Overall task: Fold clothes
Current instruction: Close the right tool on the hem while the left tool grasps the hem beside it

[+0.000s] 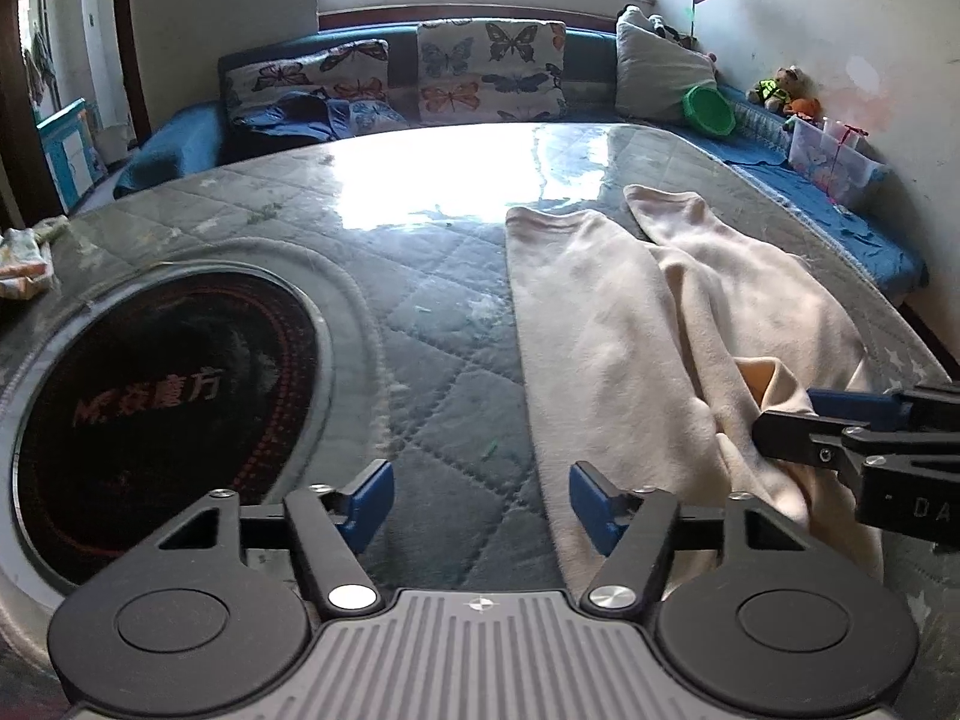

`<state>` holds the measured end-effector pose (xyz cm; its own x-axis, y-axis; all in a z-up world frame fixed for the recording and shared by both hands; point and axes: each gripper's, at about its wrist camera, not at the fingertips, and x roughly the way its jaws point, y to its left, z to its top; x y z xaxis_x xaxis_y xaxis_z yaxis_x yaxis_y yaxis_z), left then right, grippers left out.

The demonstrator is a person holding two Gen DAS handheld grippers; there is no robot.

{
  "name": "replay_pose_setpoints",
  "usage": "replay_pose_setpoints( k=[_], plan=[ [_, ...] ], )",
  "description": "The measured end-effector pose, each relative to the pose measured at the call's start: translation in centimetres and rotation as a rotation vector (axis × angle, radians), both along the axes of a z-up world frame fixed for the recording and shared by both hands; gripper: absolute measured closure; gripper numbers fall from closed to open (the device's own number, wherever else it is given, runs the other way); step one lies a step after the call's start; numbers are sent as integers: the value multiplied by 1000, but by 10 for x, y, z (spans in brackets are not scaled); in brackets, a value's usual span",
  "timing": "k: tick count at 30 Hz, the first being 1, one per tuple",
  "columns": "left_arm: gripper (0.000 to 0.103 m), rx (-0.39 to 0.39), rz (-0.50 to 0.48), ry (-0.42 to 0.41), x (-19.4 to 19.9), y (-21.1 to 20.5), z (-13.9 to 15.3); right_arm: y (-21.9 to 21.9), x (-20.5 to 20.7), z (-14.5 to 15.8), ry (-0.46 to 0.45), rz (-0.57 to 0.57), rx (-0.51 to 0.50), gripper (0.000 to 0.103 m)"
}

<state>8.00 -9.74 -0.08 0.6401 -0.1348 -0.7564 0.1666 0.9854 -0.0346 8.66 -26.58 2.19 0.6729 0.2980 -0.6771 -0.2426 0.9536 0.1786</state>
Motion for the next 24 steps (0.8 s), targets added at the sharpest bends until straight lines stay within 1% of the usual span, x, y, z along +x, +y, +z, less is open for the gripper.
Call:
replay_pose_setpoints(
  k=[1,2,3,4,6,9,12,14,15,16,17,18,19,22,24],
  plan=[
    [40,-1,-3,3,1,-1,-1,-1,0,-1,4,1,1,71],
    [40,-2,-6,4,2,-2,-2,-1,-1,-1,4,2,3,78],
    [40,-6,-11,3,3,-3,-2,-1,-2,-1,3,3,6,83],
    [40,-14,-16,2,4,-4,-2,-2,-3,-1,1,4,8,84],
    [40,-40,-28,6,6,-4,-1,-3,-6,2,-15,-1,9,91],
    [39,-67,-33,11,9,-4,-1,-6,-11,6,-40,-12,7,96],
    [41,-66,-48,4,10,-7,-2,-13,-17,10,-62,-35,6,96],
    [47,-65,-71,-7,9,-10,-2,-18,-21,11,-67,-52,7,96],
    [53,-63,-80,-14,9,-11,-2,-21,-23,12,-71,-63,7,96],
    [61,-61,-84,-19,9,-12,-2,-24,-24,12,-75,-73,5,96],
    [65,-62,-86,-23,9,-12,-2,-26,-26,12,-77,-81,7,96],
    [74,-67,-89,-24,9,-12,-2,-28,-27,12,-78,-87,9,96],
    [87,-74,-93,-23,9,-12,-2,-31,-29,12,-80,-96,12,96],
    [97,-85,-102,-33,6,-11,-3,-38,-37,11,-88,-123,11,96],
    [99,-76,-98,-49,4,-9,-3,-40,-43,10,-91,-137,8,96]
  ],
)
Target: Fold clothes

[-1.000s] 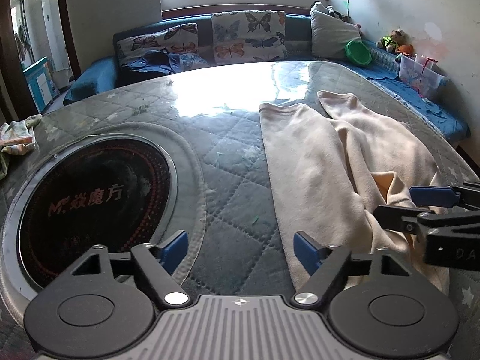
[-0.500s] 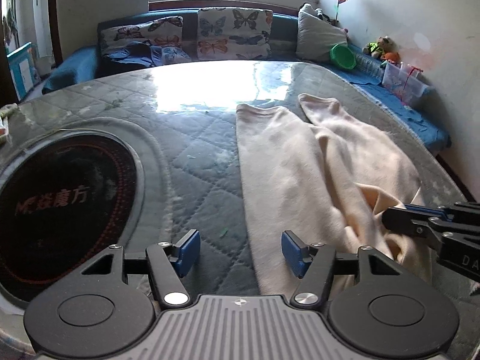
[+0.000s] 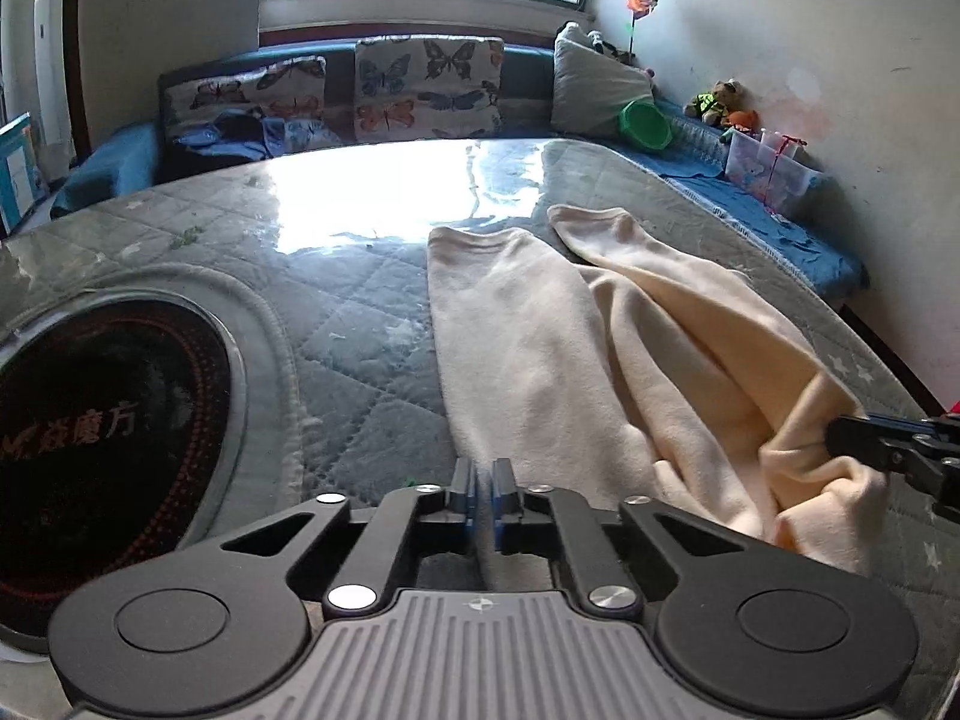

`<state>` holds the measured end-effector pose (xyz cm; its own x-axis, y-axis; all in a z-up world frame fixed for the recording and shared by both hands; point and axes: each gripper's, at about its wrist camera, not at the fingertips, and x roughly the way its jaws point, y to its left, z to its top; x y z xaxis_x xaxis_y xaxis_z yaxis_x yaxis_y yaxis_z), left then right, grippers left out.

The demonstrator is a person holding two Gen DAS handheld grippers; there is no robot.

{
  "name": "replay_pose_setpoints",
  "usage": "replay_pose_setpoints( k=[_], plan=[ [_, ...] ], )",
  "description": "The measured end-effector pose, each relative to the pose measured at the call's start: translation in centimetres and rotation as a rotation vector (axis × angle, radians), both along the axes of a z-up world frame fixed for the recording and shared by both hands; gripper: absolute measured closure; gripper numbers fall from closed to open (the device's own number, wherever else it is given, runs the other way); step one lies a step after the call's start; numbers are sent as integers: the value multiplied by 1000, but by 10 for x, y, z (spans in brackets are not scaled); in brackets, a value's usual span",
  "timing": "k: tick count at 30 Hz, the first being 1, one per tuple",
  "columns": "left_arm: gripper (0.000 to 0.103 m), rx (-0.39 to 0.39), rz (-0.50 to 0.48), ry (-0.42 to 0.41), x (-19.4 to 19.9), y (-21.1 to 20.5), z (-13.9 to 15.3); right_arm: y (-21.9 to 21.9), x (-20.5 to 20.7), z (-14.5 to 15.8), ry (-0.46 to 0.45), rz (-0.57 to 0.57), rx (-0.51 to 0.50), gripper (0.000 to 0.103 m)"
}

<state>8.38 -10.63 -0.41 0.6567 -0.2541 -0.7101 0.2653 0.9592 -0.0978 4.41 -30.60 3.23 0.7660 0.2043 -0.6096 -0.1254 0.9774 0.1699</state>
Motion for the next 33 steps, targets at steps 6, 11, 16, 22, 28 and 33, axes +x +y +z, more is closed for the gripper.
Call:
replay_pose_setpoints(
  k=[6,11,16,22,28,33],
  plan=[
    [100,-24,16,-9,-8,15,5,-10,-19,-3,-4,-54,-1,96],
    [95,-63,-18,2,-14,17,10,-15,-39,-7,4,-76,3,96],
    [54,-82,-33,26,-13,10,4,-16,-50,-12,25,-80,-13,96],
    [85,-75,-80,38,-14,-2,-2,-7,-46,-20,41,-75,-23,96],
    [99,-46,-24,-2,-15,6,-3,8,-32,-24,44,-29,-44,96],
    [99,-24,111,-31,-12,46,0,41,-6,-25,40,56,-71,96]
  ],
)
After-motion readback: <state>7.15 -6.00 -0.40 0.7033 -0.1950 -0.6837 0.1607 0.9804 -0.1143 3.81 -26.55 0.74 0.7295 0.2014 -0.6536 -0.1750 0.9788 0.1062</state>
